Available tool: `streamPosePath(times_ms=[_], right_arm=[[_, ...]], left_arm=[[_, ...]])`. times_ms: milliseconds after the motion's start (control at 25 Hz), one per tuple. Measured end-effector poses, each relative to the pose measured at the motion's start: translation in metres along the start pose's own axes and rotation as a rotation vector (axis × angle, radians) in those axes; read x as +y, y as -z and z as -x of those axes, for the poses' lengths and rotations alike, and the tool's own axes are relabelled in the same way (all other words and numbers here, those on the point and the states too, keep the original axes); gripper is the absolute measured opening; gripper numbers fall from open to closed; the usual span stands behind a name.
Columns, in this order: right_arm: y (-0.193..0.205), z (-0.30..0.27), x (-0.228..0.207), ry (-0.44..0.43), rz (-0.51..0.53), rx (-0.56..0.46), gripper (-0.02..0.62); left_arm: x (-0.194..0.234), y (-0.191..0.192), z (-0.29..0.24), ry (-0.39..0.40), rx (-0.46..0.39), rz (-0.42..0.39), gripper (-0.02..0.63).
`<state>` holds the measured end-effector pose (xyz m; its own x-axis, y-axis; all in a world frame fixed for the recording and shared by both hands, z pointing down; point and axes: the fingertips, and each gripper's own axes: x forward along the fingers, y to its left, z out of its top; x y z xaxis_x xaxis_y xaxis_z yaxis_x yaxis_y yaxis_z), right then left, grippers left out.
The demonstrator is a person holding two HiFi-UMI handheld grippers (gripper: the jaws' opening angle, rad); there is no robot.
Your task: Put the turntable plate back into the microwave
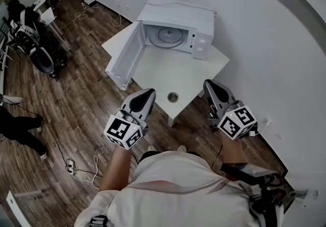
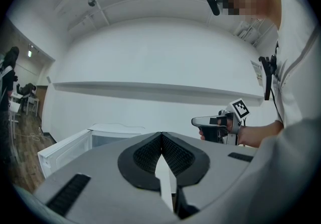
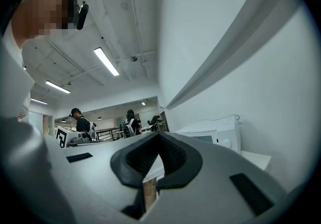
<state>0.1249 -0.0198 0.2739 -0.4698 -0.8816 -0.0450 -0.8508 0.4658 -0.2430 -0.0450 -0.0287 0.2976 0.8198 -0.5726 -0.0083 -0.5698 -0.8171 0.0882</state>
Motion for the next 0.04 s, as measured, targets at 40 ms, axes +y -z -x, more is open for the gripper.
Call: streamPosePath(times_ms=[40], right_arm=[[0.0001,-0.0005,-0.0002,0.003,0.000,0.001,0.003]], left_arm=[[0.0004,-0.0003,-0.0002,0.002,-0.001,0.000,0.011]])
